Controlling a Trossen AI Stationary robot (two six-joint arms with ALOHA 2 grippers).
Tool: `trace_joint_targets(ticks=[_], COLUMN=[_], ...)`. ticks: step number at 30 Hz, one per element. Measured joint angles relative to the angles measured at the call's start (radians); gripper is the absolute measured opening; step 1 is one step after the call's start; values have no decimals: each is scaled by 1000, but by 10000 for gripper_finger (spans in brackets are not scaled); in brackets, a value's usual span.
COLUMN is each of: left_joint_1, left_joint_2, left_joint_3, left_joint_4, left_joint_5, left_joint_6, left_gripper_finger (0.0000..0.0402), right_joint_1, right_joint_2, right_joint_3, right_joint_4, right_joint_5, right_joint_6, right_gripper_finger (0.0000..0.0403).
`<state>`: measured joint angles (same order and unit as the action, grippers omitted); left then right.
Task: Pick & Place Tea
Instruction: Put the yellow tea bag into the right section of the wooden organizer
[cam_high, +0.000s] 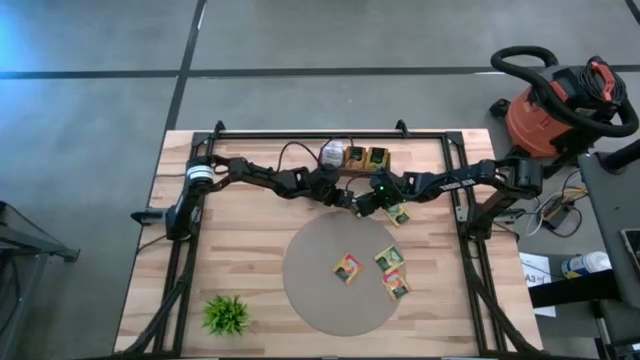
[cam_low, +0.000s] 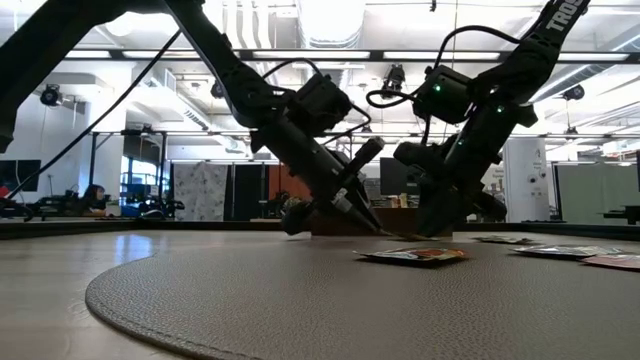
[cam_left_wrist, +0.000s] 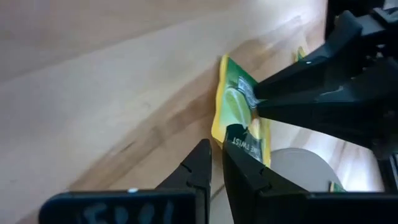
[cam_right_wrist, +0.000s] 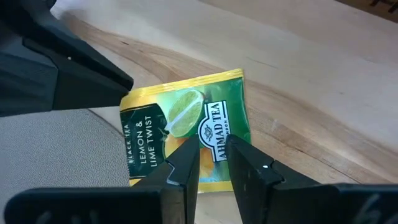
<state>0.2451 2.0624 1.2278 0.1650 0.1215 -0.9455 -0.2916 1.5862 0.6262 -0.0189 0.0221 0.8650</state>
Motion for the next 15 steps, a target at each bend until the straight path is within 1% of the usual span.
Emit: trace_joint_targets(ticks=[6, 9, 15], left_joint_1=[24, 29, 5], left_joint_2=[-13, -13, -13], left_joint_3=[-6, -6, -6], left_joint_4=[1, 0, -1], left_joint_5=[-1, 12, 23], left_joint_6=[1, -25, -58], left_gripper_finger=[35, 35, 35], right_joint_1=[0, 0, 0], right_joint_2=[0, 0, 0], right_joint_3=[0, -1, -3], right_joint_4=[0, 0, 0], right_joint_5=[0, 0, 0], right_joint_6=[-1, -1, -1], right_gripper_finger=[82, 82, 82])
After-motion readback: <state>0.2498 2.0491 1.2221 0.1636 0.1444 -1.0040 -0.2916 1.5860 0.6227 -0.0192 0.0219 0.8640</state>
